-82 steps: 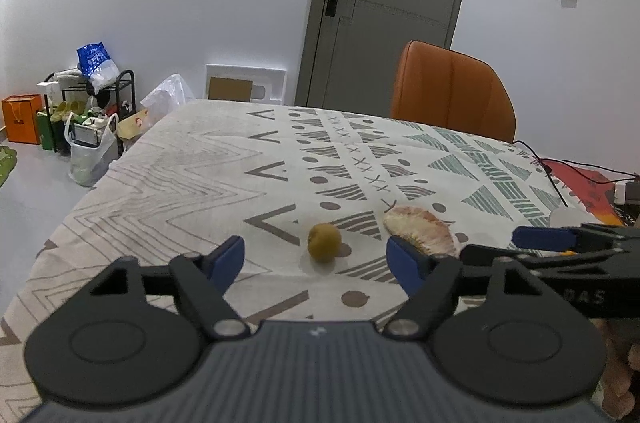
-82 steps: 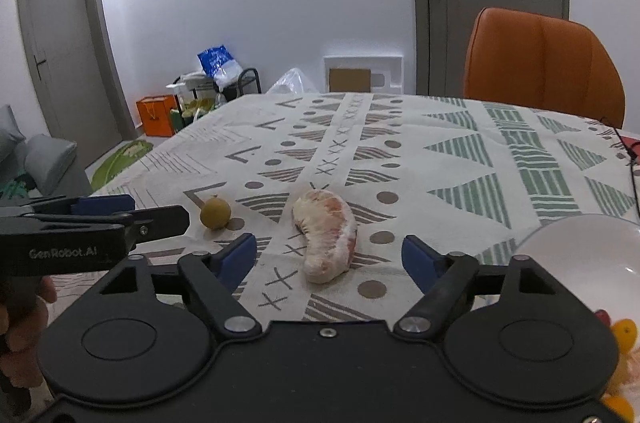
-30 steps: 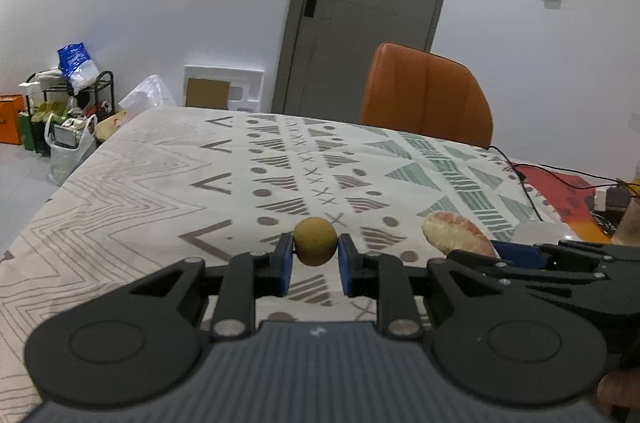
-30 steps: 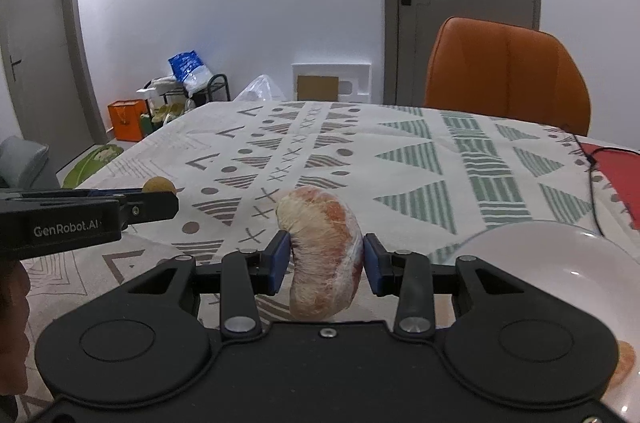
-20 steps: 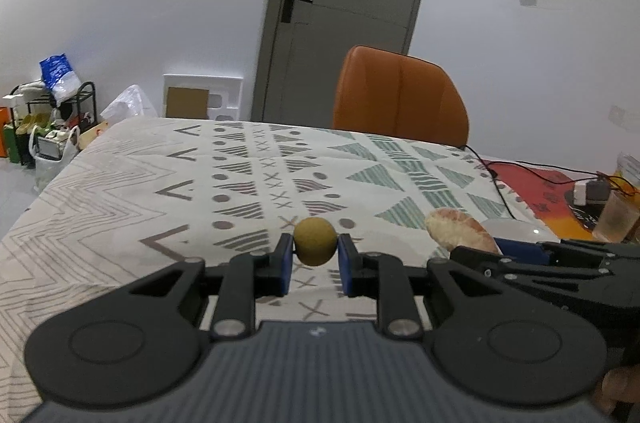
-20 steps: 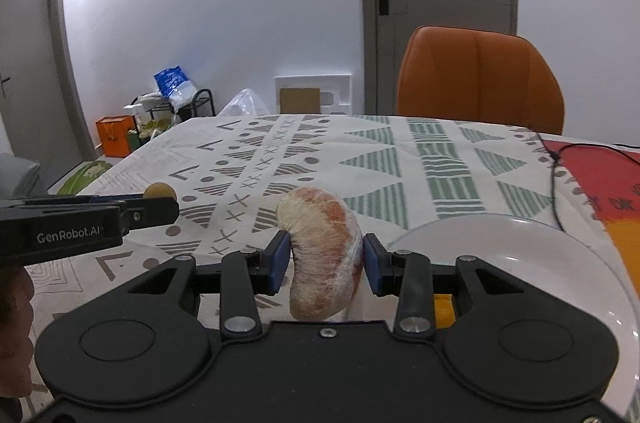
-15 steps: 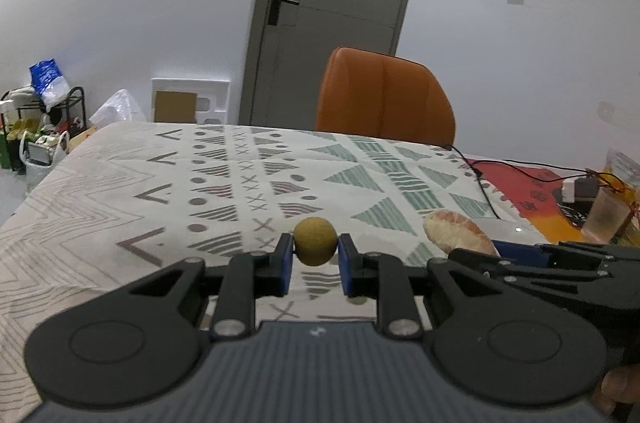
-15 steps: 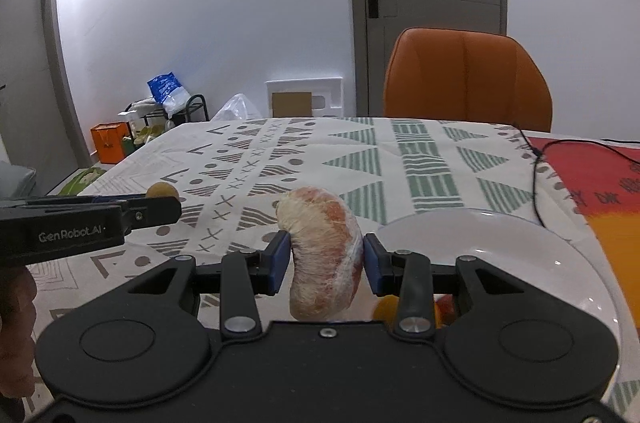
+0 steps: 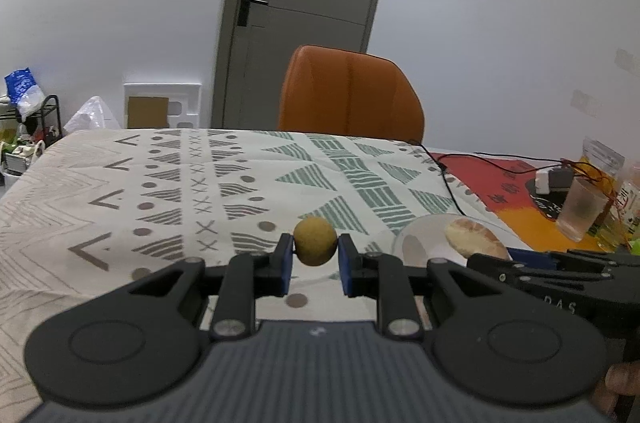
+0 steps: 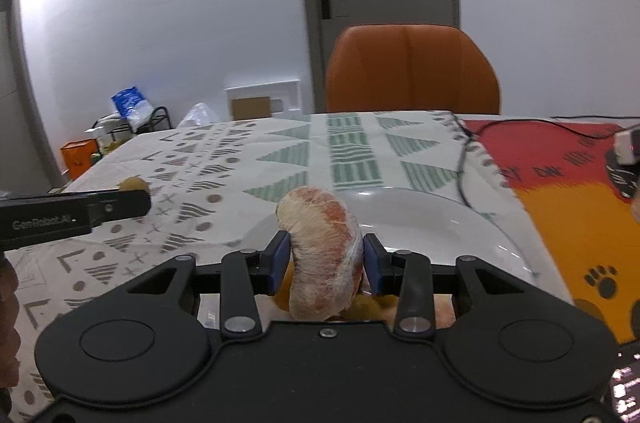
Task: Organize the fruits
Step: 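Carry the green fruit into the plate with left while right places the pomelo piece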
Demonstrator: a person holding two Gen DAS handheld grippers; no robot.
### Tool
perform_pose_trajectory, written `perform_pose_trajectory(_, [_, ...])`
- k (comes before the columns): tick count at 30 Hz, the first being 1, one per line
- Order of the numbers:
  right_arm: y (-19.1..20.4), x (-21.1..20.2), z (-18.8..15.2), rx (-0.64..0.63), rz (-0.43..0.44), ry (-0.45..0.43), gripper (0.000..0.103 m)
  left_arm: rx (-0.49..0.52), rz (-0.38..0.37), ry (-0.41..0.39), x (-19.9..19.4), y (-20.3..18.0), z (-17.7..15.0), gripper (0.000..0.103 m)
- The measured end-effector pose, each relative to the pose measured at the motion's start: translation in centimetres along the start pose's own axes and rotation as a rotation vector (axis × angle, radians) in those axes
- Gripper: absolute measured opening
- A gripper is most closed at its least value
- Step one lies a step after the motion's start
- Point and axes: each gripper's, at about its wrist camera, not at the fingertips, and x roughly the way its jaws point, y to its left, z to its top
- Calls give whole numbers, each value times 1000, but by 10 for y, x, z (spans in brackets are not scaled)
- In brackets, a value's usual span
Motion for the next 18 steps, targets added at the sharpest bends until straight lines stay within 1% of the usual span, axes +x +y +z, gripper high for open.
perform_pose_trajectory(11, [-42, -2, -11, 71, -69, 8, 37, 29, -43, 28, 14, -24, -6, 22])
perform_pose_trajectory(18, [-61, 2, -11, 94, -87, 9, 37, 59, -65, 42, 22, -40, -7, 22])
